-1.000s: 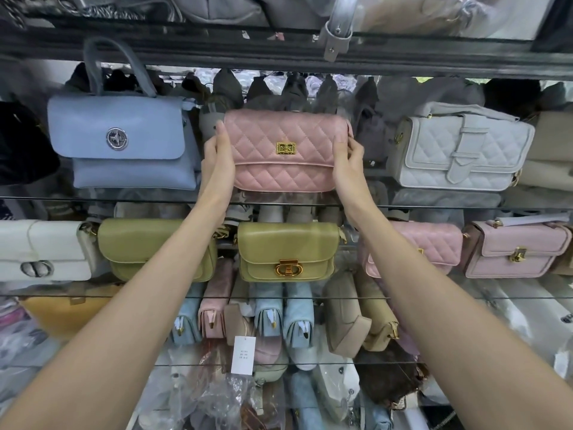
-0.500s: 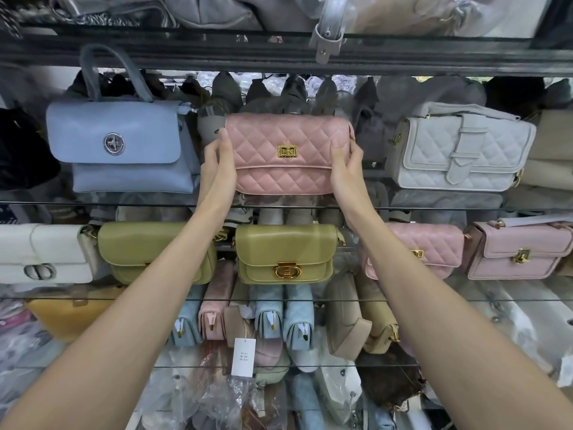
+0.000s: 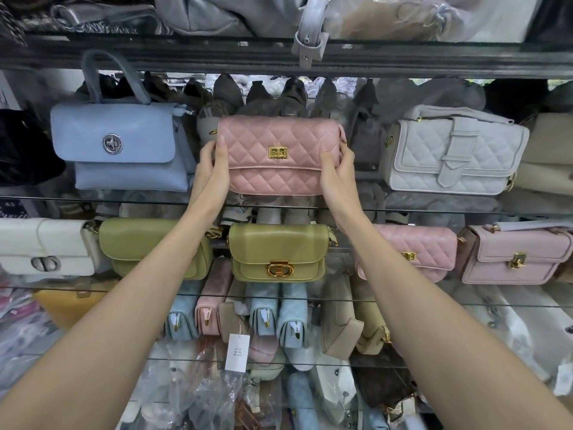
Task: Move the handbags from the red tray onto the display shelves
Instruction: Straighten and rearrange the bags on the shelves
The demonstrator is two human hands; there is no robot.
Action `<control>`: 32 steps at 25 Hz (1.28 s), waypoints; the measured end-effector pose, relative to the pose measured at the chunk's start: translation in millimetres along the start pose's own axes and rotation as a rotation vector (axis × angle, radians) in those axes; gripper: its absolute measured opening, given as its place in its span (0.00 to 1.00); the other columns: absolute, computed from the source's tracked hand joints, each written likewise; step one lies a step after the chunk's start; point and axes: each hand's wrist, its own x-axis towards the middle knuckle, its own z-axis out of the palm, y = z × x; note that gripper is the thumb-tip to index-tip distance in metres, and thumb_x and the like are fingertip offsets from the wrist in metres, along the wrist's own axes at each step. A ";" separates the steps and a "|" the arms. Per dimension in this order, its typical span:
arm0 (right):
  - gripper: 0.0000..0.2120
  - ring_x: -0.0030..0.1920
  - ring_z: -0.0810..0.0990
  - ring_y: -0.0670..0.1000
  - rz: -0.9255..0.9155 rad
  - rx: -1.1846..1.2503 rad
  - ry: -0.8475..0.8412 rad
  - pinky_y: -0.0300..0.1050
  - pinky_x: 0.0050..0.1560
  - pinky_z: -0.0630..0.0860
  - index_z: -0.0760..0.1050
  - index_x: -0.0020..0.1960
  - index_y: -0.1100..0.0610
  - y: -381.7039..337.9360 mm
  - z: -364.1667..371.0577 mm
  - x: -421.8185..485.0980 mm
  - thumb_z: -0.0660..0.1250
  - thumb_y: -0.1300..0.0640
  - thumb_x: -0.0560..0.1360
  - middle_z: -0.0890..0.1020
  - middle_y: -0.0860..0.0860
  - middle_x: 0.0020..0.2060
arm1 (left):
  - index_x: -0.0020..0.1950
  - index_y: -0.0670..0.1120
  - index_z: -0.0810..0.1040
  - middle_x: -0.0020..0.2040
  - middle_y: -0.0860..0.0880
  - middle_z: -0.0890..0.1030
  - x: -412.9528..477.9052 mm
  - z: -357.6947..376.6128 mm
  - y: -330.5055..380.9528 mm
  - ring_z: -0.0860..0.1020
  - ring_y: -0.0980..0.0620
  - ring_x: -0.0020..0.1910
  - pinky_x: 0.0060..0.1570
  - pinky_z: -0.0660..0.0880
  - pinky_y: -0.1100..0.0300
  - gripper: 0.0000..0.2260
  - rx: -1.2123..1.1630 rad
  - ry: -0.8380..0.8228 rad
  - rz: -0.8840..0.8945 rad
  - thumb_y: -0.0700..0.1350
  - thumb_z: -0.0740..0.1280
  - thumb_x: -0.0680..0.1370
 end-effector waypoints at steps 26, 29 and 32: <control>0.06 0.58 0.77 0.55 0.087 -0.176 0.600 0.45 0.57 0.71 0.74 0.55 0.54 16.8 -214.7 33.8 0.59 0.57 0.81 0.78 0.52 0.55 | 0.68 0.49 0.70 0.54 0.54 0.75 -79.9 204.4 74.4 0.74 0.63 0.47 0.45 0.69 0.78 0.14 -0.074 -0.323 0.227 0.48 0.64 0.83; 0.10 0.64 0.74 0.58 0.108 -0.204 0.613 0.52 0.66 0.70 0.71 0.60 0.55 22.5 -267.2 46.3 0.60 0.54 0.80 0.75 0.57 0.64 | 0.62 0.52 0.73 0.59 0.51 0.76 -66.1 254.2 76.8 0.77 0.54 0.58 0.58 0.71 0.68 0.11 -0.175 -0.272 0.076 0.56 0.63 0.83; 0.19 0.67 0.71 0.57 0.148 -0.126 0.502 0.52 0.68 0.68 0.66 0.68 0.57 26.6 -296.9 57.3 0.60 0.47 0.82 0.69 0.57 0.70 | 0.62 0.58 0.71 0.64 0.56 0.75 -45.6 283.4 80.2 0.73 0.53 0.66 0.72 0.67 0.48 0.22 -0.263 -0.195 -0.076 0.70 0.56 0.78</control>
